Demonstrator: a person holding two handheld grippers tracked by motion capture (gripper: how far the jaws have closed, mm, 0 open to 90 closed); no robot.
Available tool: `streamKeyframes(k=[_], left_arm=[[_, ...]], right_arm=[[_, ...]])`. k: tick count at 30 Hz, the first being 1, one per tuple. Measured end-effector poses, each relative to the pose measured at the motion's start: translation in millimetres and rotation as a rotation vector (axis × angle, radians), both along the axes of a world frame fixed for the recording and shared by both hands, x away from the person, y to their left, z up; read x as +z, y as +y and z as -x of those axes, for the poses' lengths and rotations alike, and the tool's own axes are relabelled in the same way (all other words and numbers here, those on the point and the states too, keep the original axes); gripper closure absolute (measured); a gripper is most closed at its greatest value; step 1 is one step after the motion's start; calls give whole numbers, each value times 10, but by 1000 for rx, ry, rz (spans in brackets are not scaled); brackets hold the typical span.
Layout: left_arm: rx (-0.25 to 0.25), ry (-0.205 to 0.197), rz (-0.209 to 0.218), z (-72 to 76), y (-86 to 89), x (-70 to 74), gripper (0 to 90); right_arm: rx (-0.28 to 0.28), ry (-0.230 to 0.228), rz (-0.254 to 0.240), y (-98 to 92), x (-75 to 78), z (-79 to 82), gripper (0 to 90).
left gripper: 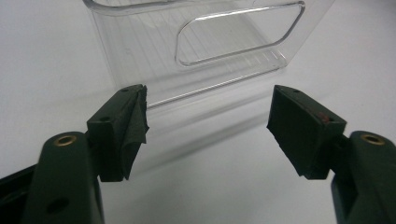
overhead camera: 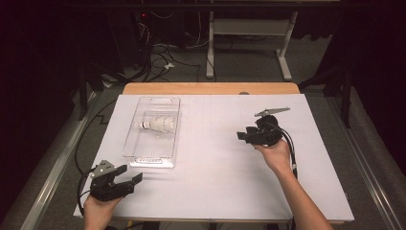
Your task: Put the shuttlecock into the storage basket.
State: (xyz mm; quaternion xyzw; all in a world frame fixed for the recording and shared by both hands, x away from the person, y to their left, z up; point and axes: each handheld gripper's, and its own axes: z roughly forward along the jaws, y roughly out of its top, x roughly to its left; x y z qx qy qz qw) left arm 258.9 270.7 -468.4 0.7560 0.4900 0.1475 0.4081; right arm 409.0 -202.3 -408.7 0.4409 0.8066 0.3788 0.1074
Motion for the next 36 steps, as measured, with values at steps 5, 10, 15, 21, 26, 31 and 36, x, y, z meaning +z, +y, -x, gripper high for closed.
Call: streamKeyframes(k=[5,10,15,21,26,31,36], left_arm=[[1,-1,1,0,-1,-2,294],[2,0,2,2,1,-1,294],[4,0,2,2,0,-2,294],[5,0,4,2,3,-3,294],[5,1,3,3,6,-2,294],[5,1,2,3,6,-2,294],[6,1,3,4,8,-2,294]], right_arm=[[-6,-5,-5,-48,5,27,503],[-12,-6,-8,-103,-8,58,503],[-20,-10,-13,-173,-19,85,503],[-35,-6,-23,-246,-41,133,503],[-38,-10,-24,-305,-63,170,502],[-48,-8,-30,-369,-79,207,500],[-56,-13,-37,-442,-101,243,498]])
